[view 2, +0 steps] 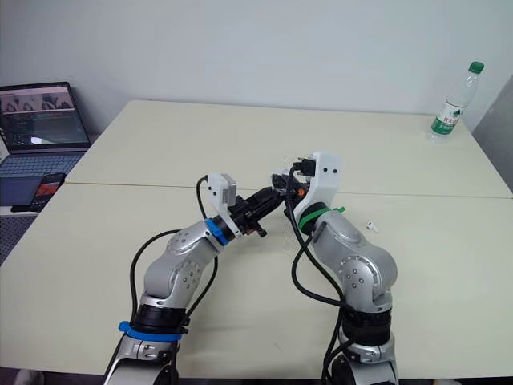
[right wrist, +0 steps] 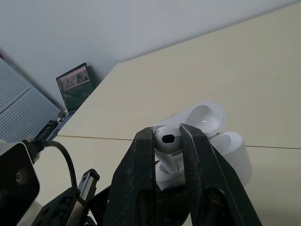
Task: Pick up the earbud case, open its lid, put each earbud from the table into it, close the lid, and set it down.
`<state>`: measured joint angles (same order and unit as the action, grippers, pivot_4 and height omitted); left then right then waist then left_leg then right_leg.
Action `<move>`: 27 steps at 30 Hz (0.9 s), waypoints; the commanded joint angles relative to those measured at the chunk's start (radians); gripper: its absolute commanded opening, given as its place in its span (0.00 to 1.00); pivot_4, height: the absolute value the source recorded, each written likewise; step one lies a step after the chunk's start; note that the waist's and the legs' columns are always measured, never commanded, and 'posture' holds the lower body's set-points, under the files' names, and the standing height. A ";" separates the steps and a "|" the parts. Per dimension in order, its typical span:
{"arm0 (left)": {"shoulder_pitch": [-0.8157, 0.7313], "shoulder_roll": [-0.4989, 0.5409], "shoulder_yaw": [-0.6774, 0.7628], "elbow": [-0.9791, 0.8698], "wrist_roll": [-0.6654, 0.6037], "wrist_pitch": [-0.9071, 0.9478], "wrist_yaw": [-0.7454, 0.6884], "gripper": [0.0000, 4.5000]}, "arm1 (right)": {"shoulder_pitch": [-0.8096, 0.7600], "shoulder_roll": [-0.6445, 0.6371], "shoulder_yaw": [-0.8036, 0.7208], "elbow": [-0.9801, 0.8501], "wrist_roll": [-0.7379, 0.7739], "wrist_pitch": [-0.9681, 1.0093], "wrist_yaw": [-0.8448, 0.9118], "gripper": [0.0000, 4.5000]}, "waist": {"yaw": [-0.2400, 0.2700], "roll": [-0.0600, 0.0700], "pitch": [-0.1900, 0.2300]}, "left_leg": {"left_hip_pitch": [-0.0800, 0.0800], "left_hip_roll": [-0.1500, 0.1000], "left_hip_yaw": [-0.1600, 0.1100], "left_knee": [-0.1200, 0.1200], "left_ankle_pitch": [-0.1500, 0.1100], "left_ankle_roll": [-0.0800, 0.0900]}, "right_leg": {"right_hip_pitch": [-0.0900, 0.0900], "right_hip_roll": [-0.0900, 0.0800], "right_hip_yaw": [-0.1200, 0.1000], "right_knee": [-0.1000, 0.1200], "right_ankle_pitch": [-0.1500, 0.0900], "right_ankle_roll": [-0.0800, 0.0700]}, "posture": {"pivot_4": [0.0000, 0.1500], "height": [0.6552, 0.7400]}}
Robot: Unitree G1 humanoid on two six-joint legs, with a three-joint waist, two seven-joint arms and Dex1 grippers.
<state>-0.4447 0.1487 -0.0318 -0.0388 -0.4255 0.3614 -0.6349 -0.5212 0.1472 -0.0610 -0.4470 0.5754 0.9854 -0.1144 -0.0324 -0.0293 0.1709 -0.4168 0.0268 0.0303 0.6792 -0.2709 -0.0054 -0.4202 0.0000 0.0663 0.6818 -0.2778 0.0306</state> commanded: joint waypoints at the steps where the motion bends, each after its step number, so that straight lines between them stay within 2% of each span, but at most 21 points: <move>1: -0.042 -0.025 0.028 -0.074 -0.030 -0.083 -0.002 0.17 | 0.007 0.033 -0.063 0.021 -0.009 0.021 -0.081 0.09 | 0.000 0.000 0.000 | 0.000 0.000 0.000 0.000 0.000 0.000 | 0.000 0.000 0.000 0.000 0.000 0.000 | 1.00 0.99; 13: -0.047 -0.047 0.040 -0.071 -0.029 -0.091 0.023 0.17 | 0.026 0.003 -0.031 0.007 0.017 0.042 -0.111 0.09 | 0.000 0.000 0.000 | 0.000 0.000 0.000 0.000 0.000 0.000 | 0.000 0.000 0.000 0.000 0.000 0.000 | 1.00 0.99; 14: -0.046 -0.047 0.039 -0.072 -0.030 -0.090 0.022 0.17 | 0.024 0.002 -0.030 0.007 0.018 0.038 -0.107 0.25 | 0.000 0.000 0.000 | 0.000 0.000 0.000 0.000 0.000 0.000 | 0.000 0.000 0.000 0.000 0.000 0.000 | 1.00 0.99; 23: -0.041 -0.046 0.038 -0.073 -0.034 -0.093 0.013 0.17 | 0.010 -0.040 0.010 0.006 -0.019 -0.084 -0.020 0.97 | 0.000 0.000 0.000 | 0.000 0.000 0.000 0.000 0.000 0.000 | 0.000 0.001 0.000 -0.001 0.000 0.000 | 1.00 0.99; 27: -0.038 -0.042 0.035 -0.074 -0.041 -0.094 0.009 0.17 | 0.004 -0.053 0.016 0.007 -0.037 -0.184 0.037 0.99 | 0.000 0.000 0.000 | 0.000 0.000 0.000 0.000 0.000 0.000 | 0.000 0.001 0.000 0.000 0.000 0.000 | 1.00 0.99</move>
<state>-0.4608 0.1133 0.0087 -0.0503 -0.4440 0.2942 -0.6057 -0.5113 0.0959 -0.0568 -0.4233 0.5397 0.8531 -0.1083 -0.0325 -0.0295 0.1707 -0.4169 0.0271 0.0301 0.6791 -0.2709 -0.0053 -0.4202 0.0010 0.0662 0.6815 -0.2778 0.0306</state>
